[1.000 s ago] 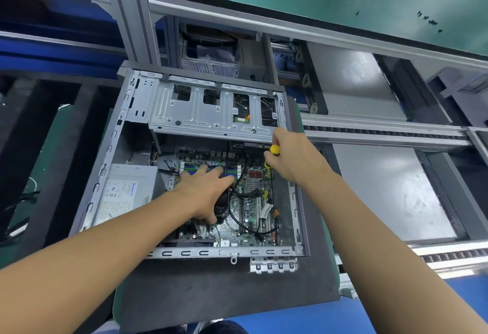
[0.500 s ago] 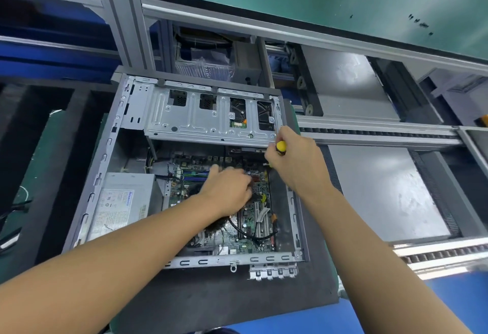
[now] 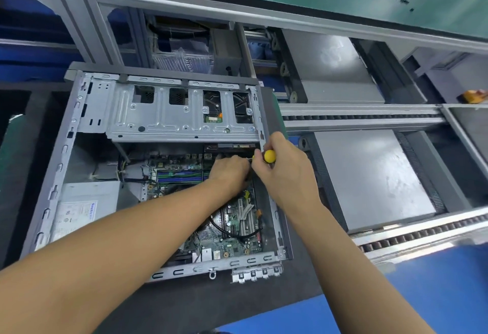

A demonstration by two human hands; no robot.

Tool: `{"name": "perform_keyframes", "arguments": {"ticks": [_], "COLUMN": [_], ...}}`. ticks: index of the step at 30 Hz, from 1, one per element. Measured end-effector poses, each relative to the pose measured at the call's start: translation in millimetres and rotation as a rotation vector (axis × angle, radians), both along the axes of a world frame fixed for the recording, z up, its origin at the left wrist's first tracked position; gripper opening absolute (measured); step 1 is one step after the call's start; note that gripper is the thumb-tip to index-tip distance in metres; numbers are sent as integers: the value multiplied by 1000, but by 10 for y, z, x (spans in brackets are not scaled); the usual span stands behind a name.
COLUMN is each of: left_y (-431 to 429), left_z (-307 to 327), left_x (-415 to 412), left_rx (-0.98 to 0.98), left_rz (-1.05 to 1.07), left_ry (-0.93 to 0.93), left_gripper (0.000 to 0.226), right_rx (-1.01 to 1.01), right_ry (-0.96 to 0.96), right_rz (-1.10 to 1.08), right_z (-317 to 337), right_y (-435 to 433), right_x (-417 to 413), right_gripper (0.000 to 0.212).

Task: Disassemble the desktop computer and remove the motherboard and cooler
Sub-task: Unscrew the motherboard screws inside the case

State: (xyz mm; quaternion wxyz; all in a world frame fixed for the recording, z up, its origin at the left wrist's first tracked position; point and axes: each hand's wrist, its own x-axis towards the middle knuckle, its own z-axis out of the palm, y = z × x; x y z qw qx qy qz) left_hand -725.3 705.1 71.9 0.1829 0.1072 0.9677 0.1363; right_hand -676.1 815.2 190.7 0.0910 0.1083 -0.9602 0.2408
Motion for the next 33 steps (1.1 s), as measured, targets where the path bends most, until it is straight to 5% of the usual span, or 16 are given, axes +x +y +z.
{"name": "perform_keyframes", "arguments": {"ticks": [6, 10, 33], "left_y": [-26, 4, -25], "left_z": [7, 49, -66], "left_x": [-11, -27, 126], "left_rx": [-14, 37, 101], "left_rz": [-46, 2, -159], "left_ry": [4, -29, 175], "left_gripper": [30, 13, 37], "right_rx": [-10, 6, 22], "right_ry": [-28, -38, -26], "right_rz": [1, 10, -2], "right_z": [2, 0, -20], "right_y": [-4, -24, -14], "right_x": [-41, -58, -162], "right_gripper": [26, 26, 24]}}
